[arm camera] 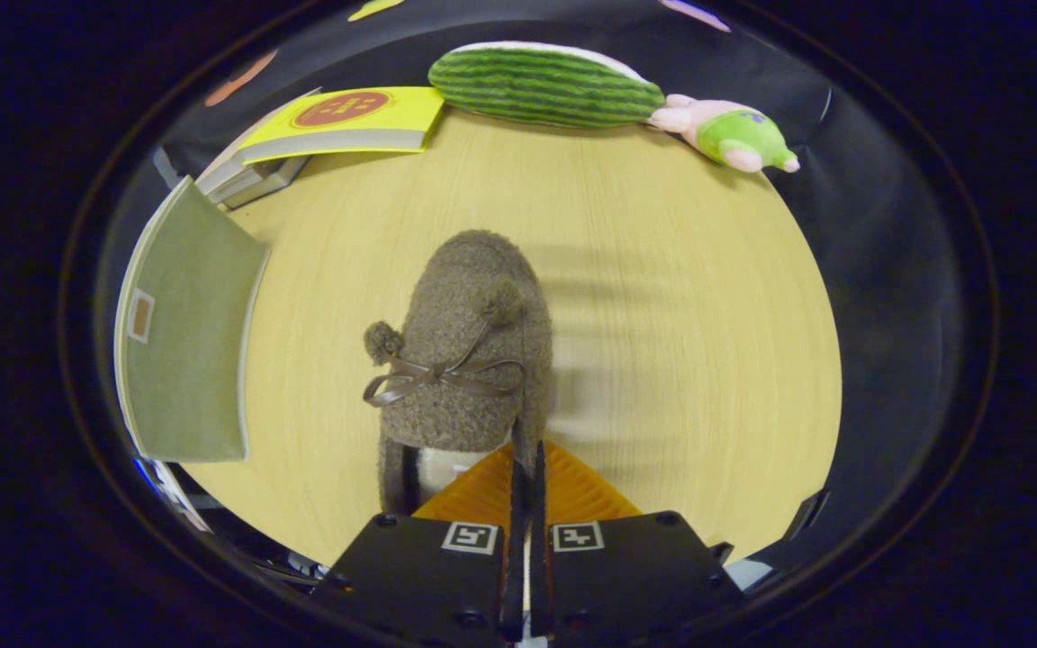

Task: Open the storage box then place both shoes into the box .Put the left shoe in first, then the right shoe, with the right side of both shoes facing outward in a uniform manner.

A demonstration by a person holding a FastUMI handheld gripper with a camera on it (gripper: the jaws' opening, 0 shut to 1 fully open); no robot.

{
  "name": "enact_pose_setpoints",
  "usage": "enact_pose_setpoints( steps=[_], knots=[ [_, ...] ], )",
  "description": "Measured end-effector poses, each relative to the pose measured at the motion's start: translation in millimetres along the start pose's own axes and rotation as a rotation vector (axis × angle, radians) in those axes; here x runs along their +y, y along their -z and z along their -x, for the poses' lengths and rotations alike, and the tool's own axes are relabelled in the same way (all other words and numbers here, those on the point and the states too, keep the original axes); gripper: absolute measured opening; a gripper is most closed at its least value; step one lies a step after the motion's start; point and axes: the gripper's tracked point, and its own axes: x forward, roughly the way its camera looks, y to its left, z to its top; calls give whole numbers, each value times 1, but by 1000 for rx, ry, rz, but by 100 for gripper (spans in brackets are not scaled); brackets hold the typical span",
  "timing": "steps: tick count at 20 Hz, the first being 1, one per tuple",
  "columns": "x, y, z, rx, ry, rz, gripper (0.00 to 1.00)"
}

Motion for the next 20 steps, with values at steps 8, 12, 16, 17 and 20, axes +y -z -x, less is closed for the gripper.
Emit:
enact_pose_setpoints(
  steps=[8, 12, 16, 17, 20],
  knots=[
    [13, 5, 38, 2, -105, -67, 6],
    [18, -2, 73, -37, -110, -70, 6],
    [33, -9, 110, -75, -139, -89, 6],
    [37, -11, 120, -86, -140, -88, 6],
    [57, -20, 147, -118, -148, -63, 6]
  ],
)
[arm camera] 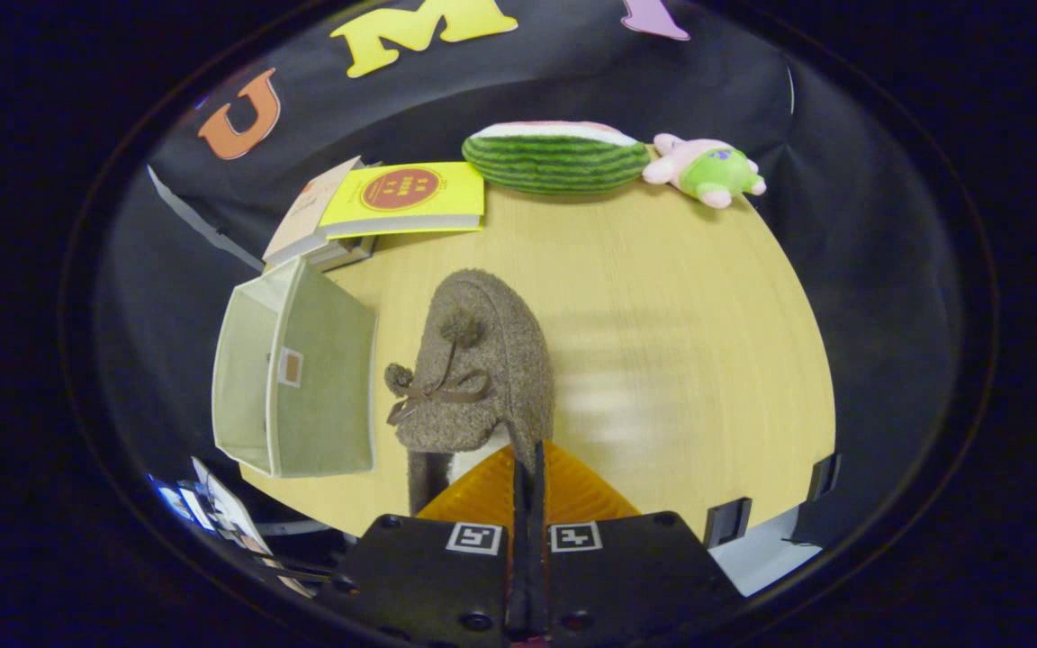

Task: Open the storage box then place both shoes into the box .Put the left shoe in first, then the right shoe, with the right side of both shoes facing outward in a uniform manner.

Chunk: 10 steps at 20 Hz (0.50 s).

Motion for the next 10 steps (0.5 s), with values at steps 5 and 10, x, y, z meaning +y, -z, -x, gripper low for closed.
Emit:
enact_pose_setpoints(
  steps=[5, 10],
  knots=[
    [58, -23, 27, -57, -63, 14, 6],
    [126, -40, 37, -89, -155, 45, 6]
  ],
)
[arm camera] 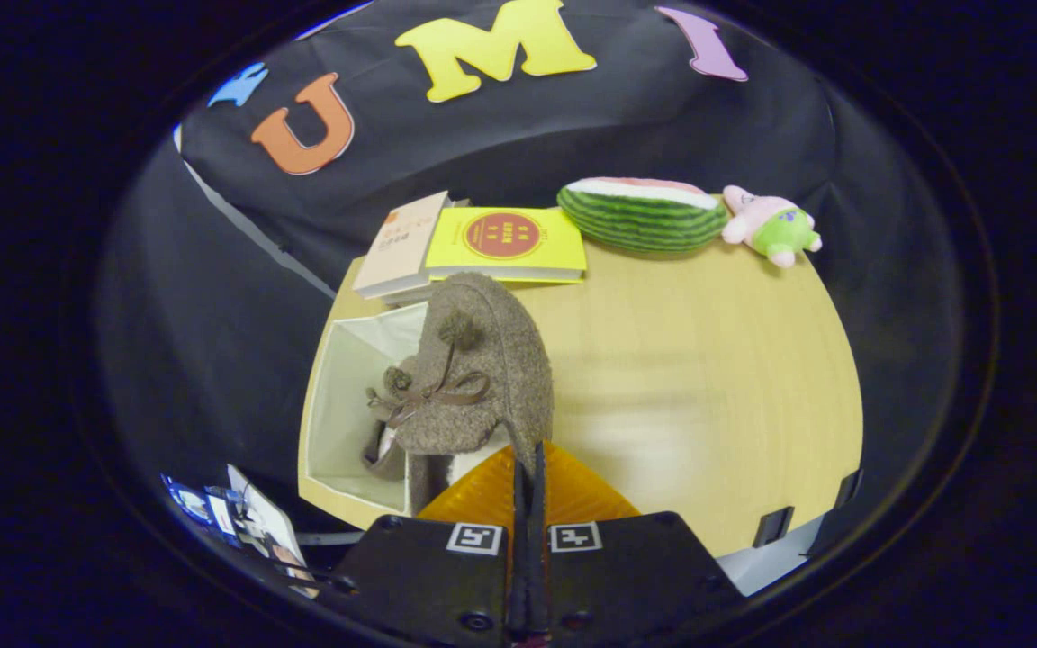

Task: Open the storage box then place both shoes into the box .Put the left shoe in first, then the right shoe, with the right side of both shoes facing outward in a uniform manner.

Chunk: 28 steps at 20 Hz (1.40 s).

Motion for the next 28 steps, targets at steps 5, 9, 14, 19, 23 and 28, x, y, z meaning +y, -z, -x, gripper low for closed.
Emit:
enact_pose_setpoints(
  steps=[5, 9, 14, 19, 23, 28],
  knots=[
    [73, 0, -23, 3, -111, -11, 6],
    [109, -2, -44, -41, -131, -56, 6],
    [134, 7, -70, -86, -170, -149, 6],
    [128, 13, -89, -111, -122, -154, 6],
    [121, 12, -91, -144, -97, -152, 6],
    [136, -1, -82, -262, -195, -97, 26]
  ],
)
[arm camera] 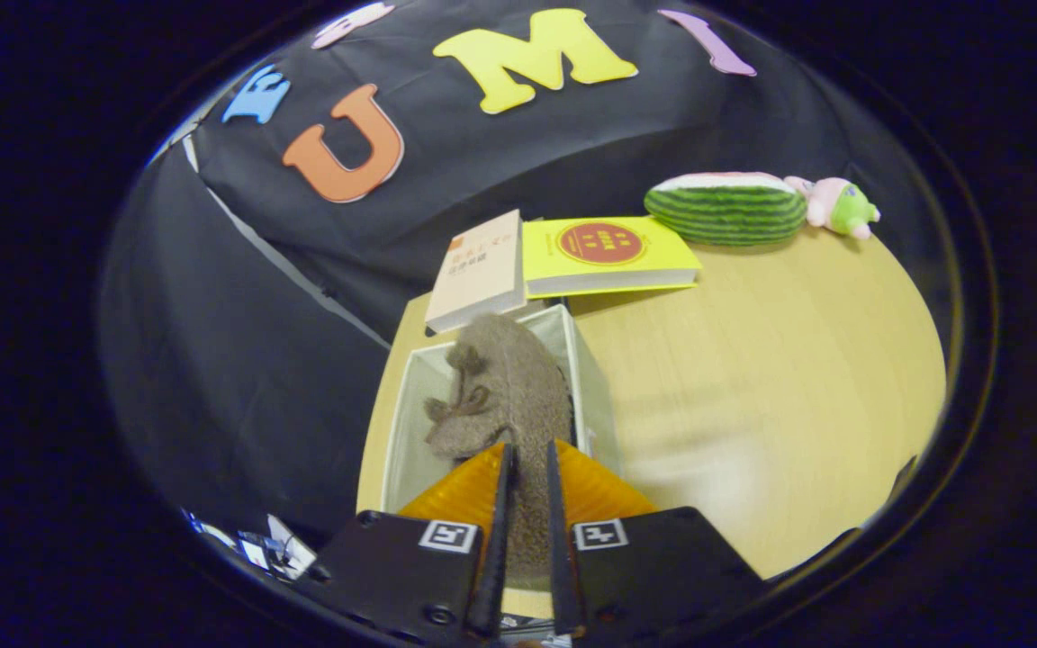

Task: Open the storage box then place both shoes into the box .Put the left shoe in first, then the right shoe, with the right side of both shoes facing outward in a uniform manner.

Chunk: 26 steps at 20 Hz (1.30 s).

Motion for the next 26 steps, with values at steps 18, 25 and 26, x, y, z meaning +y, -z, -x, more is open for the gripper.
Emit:
enact_pose_setpoints(
  steps=[18, 25, 26],
  knots=[
    [-33, -56, 207, -634, 222, 336, 100],
    [-58, -39, 291, -824, 278, 381, 100],
    [-63, -33, 300, -827, 289, 372, 100]
  ],
)
